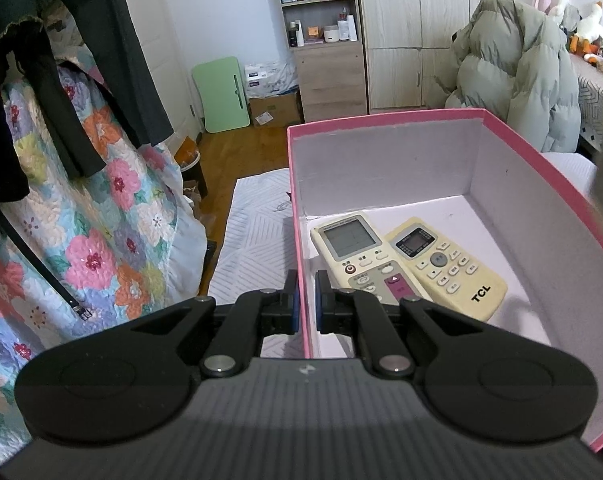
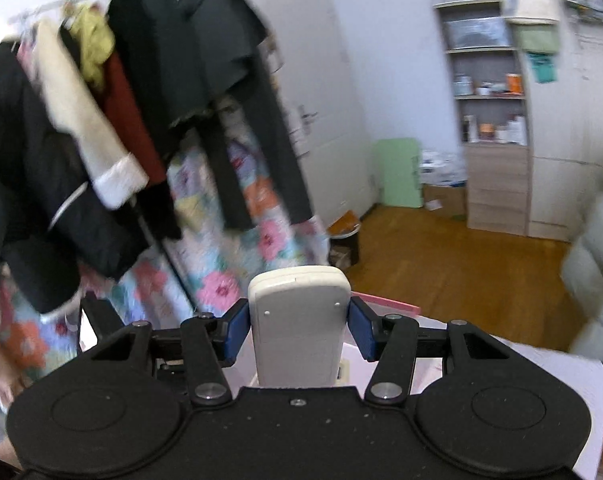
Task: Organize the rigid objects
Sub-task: 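Lift the white remote with the right tool and carry it over the pink box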
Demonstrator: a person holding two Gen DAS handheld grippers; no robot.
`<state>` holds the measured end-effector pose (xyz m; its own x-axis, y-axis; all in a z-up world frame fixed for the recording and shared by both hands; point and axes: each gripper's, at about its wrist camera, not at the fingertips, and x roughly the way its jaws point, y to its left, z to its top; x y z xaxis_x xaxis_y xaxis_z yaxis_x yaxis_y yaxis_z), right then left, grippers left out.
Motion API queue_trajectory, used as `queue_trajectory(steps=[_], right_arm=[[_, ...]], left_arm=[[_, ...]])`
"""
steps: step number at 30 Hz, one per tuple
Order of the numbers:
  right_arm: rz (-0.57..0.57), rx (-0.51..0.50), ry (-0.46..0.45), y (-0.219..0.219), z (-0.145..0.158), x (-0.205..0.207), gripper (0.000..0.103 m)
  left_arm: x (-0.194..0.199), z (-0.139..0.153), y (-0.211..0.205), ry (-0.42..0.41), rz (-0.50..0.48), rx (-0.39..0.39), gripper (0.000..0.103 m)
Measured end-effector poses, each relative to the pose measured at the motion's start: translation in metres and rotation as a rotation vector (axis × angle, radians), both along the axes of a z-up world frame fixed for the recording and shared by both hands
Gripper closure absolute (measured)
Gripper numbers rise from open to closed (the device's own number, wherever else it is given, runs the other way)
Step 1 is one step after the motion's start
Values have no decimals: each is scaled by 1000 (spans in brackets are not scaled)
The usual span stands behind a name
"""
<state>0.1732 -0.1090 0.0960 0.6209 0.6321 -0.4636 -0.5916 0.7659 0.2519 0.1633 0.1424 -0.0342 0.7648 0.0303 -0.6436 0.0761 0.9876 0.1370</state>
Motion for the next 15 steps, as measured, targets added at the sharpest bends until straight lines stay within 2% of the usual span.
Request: queue_trajectory(steps=[4,9,11,15], right_arm=[[3,-87,20,39,-26,42,45],[-106,-214,-87,67,-60,80,45],[-130,-273,-96,71,-71,83,45],[-130,-326,-40,67,-90,72,45]], left_arm=[[-2,0,1,-1,1,-11,97],[0,-1,0,12,6,-4,97],[2,-1,1,26,9,-13,97],[1,0,2,26,6,-26,97]])
